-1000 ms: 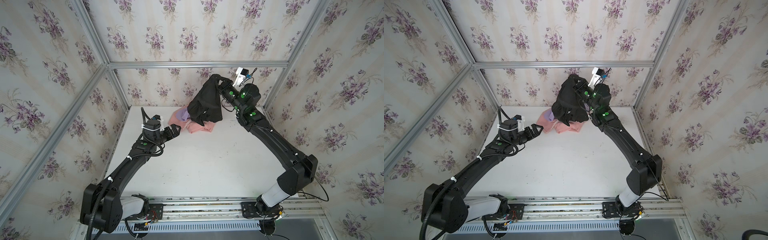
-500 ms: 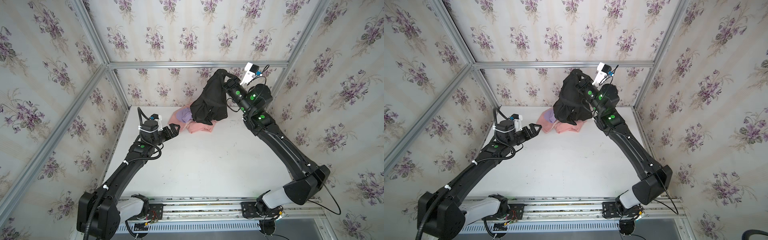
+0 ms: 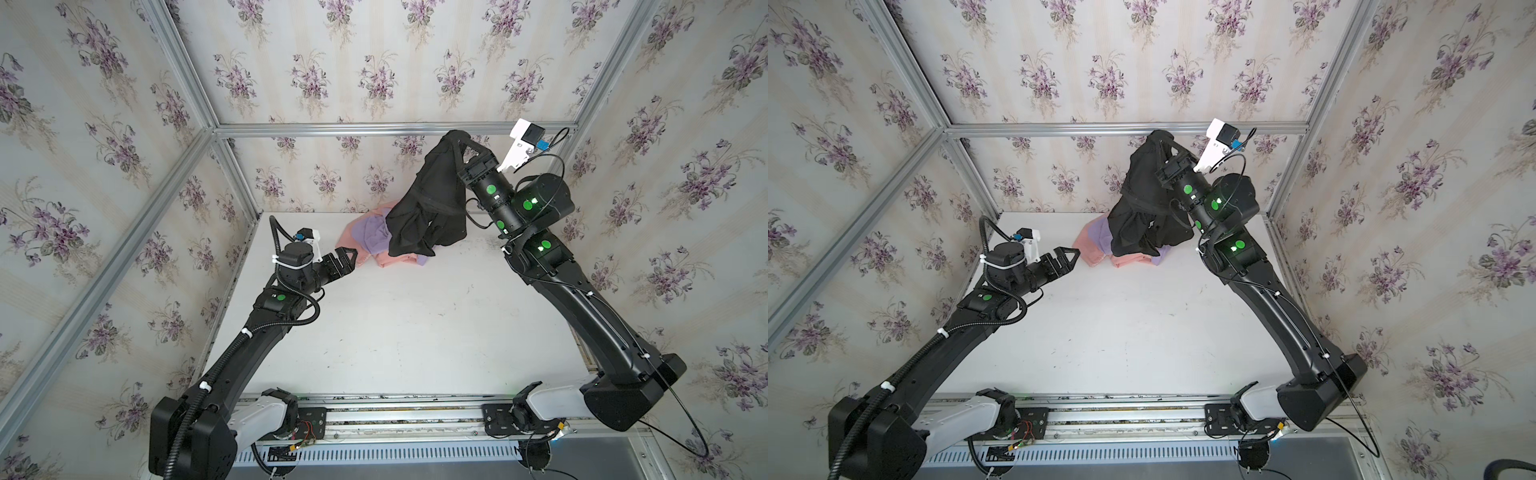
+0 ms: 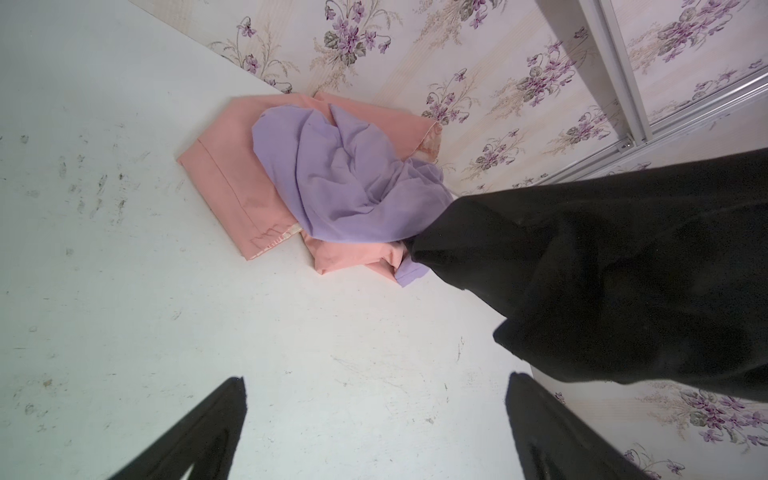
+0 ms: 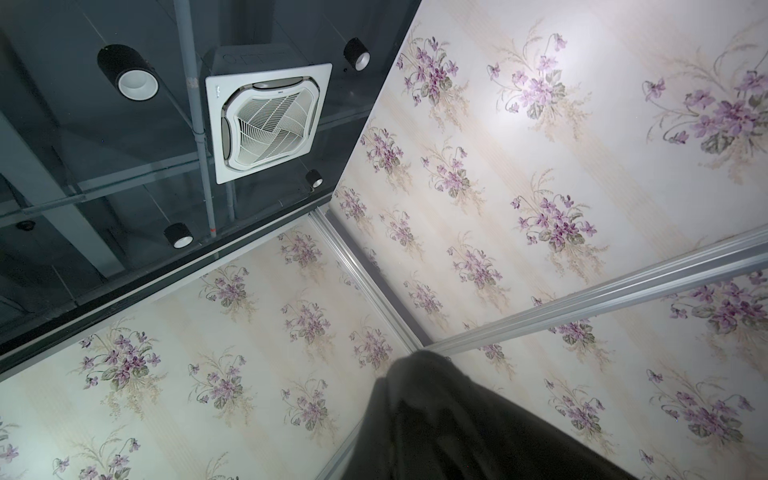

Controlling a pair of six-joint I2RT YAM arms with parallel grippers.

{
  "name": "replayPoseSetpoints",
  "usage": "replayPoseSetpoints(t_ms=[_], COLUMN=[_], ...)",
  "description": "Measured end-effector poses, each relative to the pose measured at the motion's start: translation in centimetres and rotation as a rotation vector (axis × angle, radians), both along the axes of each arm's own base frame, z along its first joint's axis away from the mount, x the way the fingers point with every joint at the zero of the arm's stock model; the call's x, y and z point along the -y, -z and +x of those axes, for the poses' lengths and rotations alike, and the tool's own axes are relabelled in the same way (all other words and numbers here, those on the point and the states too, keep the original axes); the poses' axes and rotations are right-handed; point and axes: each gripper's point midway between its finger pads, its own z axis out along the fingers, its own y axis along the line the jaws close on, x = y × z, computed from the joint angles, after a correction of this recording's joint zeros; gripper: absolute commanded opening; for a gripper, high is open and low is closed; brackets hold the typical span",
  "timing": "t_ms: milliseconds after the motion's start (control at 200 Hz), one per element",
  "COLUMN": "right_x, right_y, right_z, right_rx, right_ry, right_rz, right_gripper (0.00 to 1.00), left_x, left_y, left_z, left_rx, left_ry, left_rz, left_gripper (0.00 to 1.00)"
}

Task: Pick out a specific cloth from the pile
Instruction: 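Raise the black garment higher with the right gripper, pulling it free of the pile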

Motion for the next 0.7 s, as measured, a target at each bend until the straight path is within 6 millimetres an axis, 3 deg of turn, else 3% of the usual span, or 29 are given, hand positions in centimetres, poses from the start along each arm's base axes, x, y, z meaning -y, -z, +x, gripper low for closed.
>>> replayPoseSetpoints(t_ms=[175,315,700], right_x=[-0.8,0.0,1.0], right_y=[-1.4,-2.9,-4.8], right_z=[-2.0,-3.2,-6.3], right_rx=[0.038,0.071,0.124], right_ry=[-0.023,-0.012,-0.03], right_rz=[-0.009,0.005,0.018], right_gripper=[0.0,0.0,0.0], left_x=[-0.1,-0.1,-0.4], left_y=[-0.9,-1.7,-4.0], left_z=[-0.2,-0.2,-1.0], left_rx=[0.02,0.04,0.087], left_ry=[-0.001,-0.002,-0.006], left_rz=[-0.004,-0.006,-0.017], left_gripper=[1.0,1.0,1.0])
